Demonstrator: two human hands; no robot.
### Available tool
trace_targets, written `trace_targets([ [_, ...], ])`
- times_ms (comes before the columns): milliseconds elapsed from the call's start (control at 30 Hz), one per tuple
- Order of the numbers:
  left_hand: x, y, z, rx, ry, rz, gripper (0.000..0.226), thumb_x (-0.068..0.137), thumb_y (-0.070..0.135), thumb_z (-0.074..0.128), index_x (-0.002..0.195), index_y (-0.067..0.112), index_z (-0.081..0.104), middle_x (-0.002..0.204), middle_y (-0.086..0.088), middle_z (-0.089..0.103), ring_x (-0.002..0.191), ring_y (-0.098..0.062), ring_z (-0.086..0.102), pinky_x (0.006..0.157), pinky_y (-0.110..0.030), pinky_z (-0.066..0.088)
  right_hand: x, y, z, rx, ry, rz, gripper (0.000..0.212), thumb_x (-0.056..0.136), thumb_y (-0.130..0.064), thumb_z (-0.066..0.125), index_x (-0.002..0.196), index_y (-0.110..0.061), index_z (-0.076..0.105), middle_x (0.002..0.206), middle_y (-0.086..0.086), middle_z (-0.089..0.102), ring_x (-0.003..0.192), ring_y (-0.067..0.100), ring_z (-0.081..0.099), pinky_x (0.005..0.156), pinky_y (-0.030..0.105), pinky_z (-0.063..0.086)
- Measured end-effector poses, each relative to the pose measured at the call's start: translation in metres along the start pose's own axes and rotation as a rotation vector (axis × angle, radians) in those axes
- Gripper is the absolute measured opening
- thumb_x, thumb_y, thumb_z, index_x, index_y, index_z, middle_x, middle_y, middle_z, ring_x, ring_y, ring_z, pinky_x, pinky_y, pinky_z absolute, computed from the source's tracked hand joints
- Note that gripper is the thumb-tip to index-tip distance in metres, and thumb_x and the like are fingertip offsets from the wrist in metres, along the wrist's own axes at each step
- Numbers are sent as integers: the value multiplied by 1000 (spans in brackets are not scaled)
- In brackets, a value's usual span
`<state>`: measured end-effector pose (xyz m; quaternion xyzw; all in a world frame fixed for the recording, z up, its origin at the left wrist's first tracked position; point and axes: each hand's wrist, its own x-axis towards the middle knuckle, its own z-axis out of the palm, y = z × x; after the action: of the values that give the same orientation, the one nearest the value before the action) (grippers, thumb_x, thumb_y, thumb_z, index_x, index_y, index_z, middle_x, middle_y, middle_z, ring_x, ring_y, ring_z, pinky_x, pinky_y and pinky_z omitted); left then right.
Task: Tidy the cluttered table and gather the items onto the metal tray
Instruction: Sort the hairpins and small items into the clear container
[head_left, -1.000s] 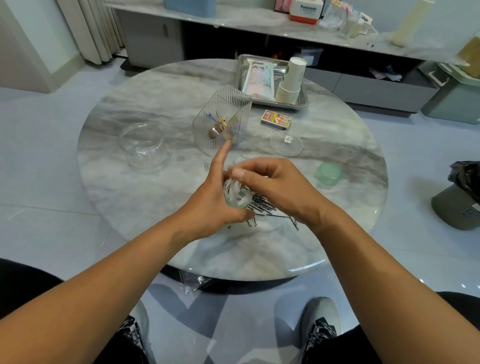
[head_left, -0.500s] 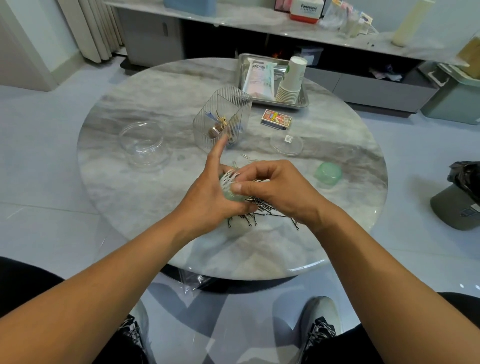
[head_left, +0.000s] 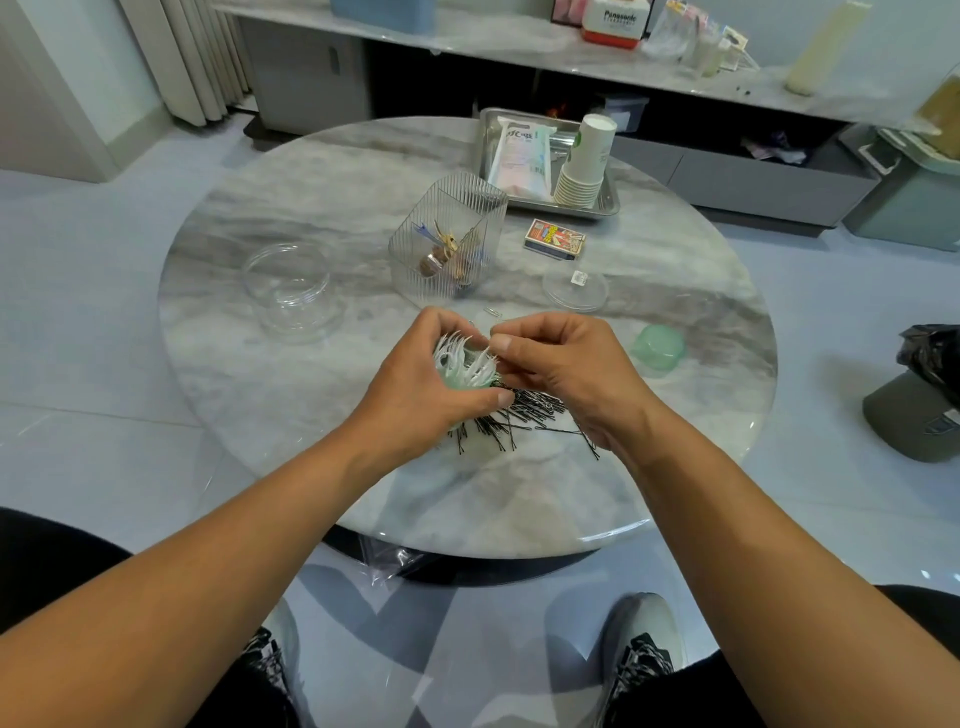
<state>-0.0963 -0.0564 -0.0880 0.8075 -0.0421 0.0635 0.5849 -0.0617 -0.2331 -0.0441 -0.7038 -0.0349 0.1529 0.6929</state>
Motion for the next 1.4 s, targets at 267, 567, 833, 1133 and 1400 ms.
trace_targets([
  [267, -6, 4, 4, 1, -49, -27, 76, 63, 23, 96, 123, 38, 51, 107, 19, 64, 95, 8, 62, 74, -5, 45, -3, -5, 2, -259, -149, 31, 10, 92, -20, 74, 94, -12, 80, 94, 11, 78, 83, 16, 69, 77, 41, 57],
  [567, 0, 9, 2, -121, 120, -125, 59, 61, 30, 96, 104, 35, 54, 99, 10, 69, 87, -6, 69, 72, -22, 58, 2, 0, -3, -29, -126, 137, 27, 80, -31, 86, 99, -14, 78, 96, 5, 78, 81, 15, 73, 75, 27, 60],
  [833, 6, 8, 2, 45, -142, -60, 105, 70, 11, 90, 146, 42, 25, 129, -1, 45, 110, -19, 62, 92, -35, 56, 3, 13, 0, -48, -78, 61, 15, 89, -23, 78, 96, -10, 80, 95, 10, 79, 85, 20, 74, 83, 34, 60],
  [1133, 17, 8, -2, -198, -36, -139, 111, 71, 22, 92, 148, 55, 20, 128, 4, 56, 107, -9, 68, 90, -29, 58, 35, 13, -69, -543, 430, 5, 24, 93, -23, 72, 117, -20, 73, 113, 2, 73, 108, 20, 67, 93, 33, 54],
  [1400, 29, 5, -6, -112, -24, -202, 65, 70, 31, 92, 121, 38, 52, 112, 6, 67, 98, -11, 70, 83, -34, 61, 52, 48, -144, -1173, 497, 334, 81, 88, -49, 68, 157, -35, 29, 167, 9, 15, 152, 36, 16, 121, 50, 20],
])
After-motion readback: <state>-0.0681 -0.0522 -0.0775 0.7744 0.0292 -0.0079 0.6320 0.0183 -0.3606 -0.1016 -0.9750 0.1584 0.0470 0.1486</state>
